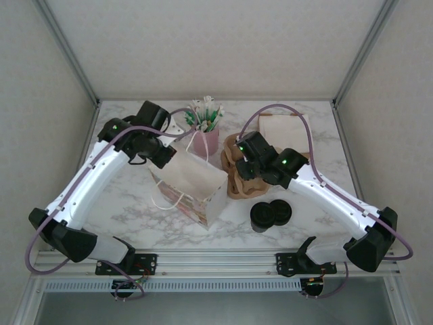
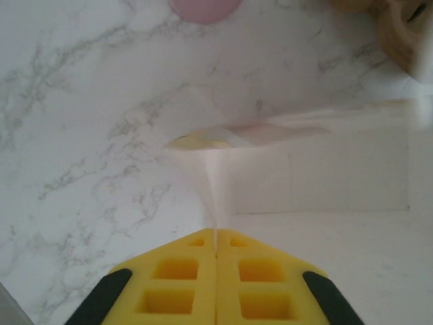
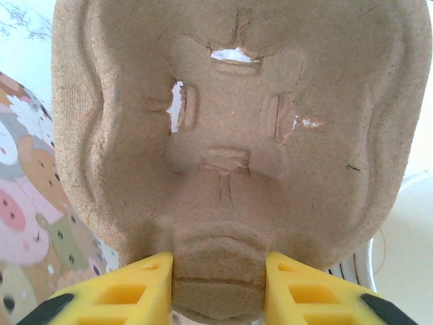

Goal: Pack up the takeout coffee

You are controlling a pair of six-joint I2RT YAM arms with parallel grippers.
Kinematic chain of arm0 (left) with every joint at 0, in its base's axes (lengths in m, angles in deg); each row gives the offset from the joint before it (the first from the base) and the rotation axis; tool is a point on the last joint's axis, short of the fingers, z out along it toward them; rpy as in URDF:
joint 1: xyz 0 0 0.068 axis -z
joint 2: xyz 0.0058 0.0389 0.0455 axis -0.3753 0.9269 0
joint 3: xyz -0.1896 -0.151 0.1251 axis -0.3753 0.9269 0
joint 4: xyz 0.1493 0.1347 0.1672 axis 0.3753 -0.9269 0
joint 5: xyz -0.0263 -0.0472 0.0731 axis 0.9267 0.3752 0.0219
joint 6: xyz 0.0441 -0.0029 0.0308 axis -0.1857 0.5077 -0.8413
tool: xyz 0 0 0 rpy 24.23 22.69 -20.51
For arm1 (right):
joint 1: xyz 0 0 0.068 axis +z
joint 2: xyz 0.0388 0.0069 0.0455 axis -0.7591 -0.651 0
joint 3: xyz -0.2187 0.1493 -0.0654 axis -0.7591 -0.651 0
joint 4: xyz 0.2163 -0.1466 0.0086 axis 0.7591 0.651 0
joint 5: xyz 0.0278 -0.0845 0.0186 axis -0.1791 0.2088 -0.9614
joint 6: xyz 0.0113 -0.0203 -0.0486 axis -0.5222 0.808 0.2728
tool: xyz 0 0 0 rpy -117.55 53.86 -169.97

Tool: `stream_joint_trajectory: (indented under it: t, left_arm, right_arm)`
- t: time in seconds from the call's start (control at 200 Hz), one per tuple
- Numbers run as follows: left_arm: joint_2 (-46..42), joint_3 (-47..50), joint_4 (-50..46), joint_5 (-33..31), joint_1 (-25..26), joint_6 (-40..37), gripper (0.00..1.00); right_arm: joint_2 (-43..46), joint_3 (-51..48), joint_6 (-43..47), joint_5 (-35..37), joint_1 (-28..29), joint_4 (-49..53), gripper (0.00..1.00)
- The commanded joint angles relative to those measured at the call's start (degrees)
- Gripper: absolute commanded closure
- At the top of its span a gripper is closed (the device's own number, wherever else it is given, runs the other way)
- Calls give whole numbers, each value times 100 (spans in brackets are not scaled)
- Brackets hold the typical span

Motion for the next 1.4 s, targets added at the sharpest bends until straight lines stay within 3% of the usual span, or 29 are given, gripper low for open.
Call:
stream_joint_trajectory:
  t: [0.0, 0.04, 0.13, 0.325, 0.435, 0.516, 0.671, 0.946, 1.136, 1.396]
  left_arm:
    - [-322, -179, 63, -303, -24, -82, 65]
    - [-440, -171, 99, -397, -22, -22, 49]
    - [-694, -57, 277, -775, -27, 290, 35]
    - [-1216, -23, 511, -1498, -22, 1279, 27]
    - [-1663, 202, 842, -1360, -25, 1983, 25]
    - [-2008, 457, 1070, -1273, -23, 2721, 18]
    - [-2495, 950, 1351, -897, -24, 3468, 17]
    - [-2497, 1263, 1031, -1642, -23, 3745, 18]
    - [-2482, 1416, 1107, -1602, -16, 3861, 20]
    - [-2643, 1446, 1002, -2317, -24, 4187, 26]
  right_arm:
    - [145, -13, 52, -20, -38, 79, 66]
    - [139, 23, 53, -20, -46, 102, 66]
    - [163, 139, 68, 16, -44, 207, 67]
    - [336, 500, 142, 212, -39, 509, 67]
    - [394, 857, 340, 238, -38, 706, 67]
    - [431, 1160, 481, 348, -36, 843, 67]
    - [480, 1861, 788, 114, 10, 883, 68]
    - [-29, 3343, 1380, -310, 735, 999, 67]
    - [-740, 4419, 1605, -162, 1521, 1182, 67]
    - [-1521, 4886, 1471, -405, 2018, 1141, 67]
